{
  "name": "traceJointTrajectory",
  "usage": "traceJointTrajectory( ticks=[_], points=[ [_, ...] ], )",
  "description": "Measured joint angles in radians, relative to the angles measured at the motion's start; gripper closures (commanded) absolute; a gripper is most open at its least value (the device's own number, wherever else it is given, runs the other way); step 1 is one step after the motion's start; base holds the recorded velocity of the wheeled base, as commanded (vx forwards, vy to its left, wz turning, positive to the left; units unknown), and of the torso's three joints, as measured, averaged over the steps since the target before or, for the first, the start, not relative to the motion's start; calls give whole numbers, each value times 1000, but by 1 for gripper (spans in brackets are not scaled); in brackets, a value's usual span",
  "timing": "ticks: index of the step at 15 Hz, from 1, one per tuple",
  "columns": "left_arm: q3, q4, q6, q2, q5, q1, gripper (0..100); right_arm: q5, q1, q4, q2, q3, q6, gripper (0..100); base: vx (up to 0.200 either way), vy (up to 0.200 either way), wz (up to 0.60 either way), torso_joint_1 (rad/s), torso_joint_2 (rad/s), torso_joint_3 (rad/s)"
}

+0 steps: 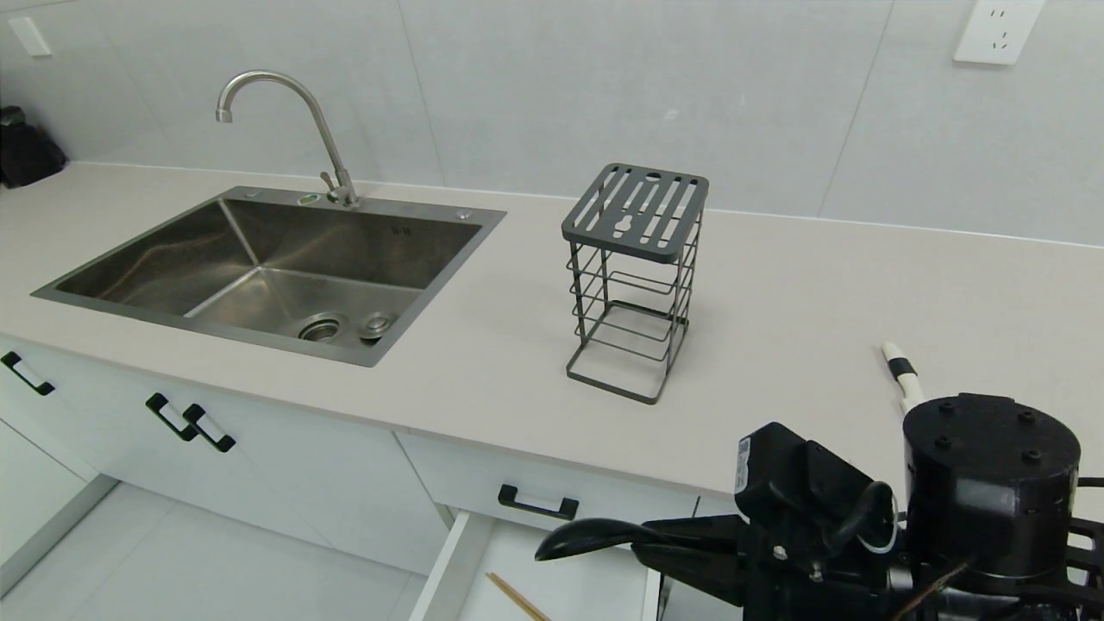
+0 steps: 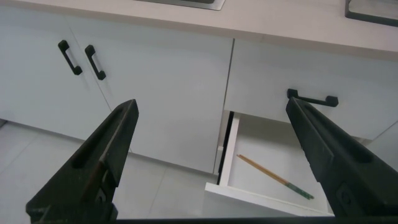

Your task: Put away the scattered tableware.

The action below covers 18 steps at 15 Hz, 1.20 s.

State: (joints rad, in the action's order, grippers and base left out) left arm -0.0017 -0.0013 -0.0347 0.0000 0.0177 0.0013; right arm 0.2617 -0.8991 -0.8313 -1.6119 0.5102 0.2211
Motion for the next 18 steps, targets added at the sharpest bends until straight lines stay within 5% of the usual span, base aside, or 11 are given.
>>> traceJointTrajectory(
  ticks=[7, 18],
  points=[
    [0, 0, 0, 0, 0, 0, 0, -160, -137, -31, -71, 111, -314, 100, 0, 0, 0, 0, 0, 0],
    [0, 0, 0, 0, 0, 0, 0, -178, -246, -32, -154, 155, -269, 100, 0, 0, 0, 0, 0, 0]
  ],
)
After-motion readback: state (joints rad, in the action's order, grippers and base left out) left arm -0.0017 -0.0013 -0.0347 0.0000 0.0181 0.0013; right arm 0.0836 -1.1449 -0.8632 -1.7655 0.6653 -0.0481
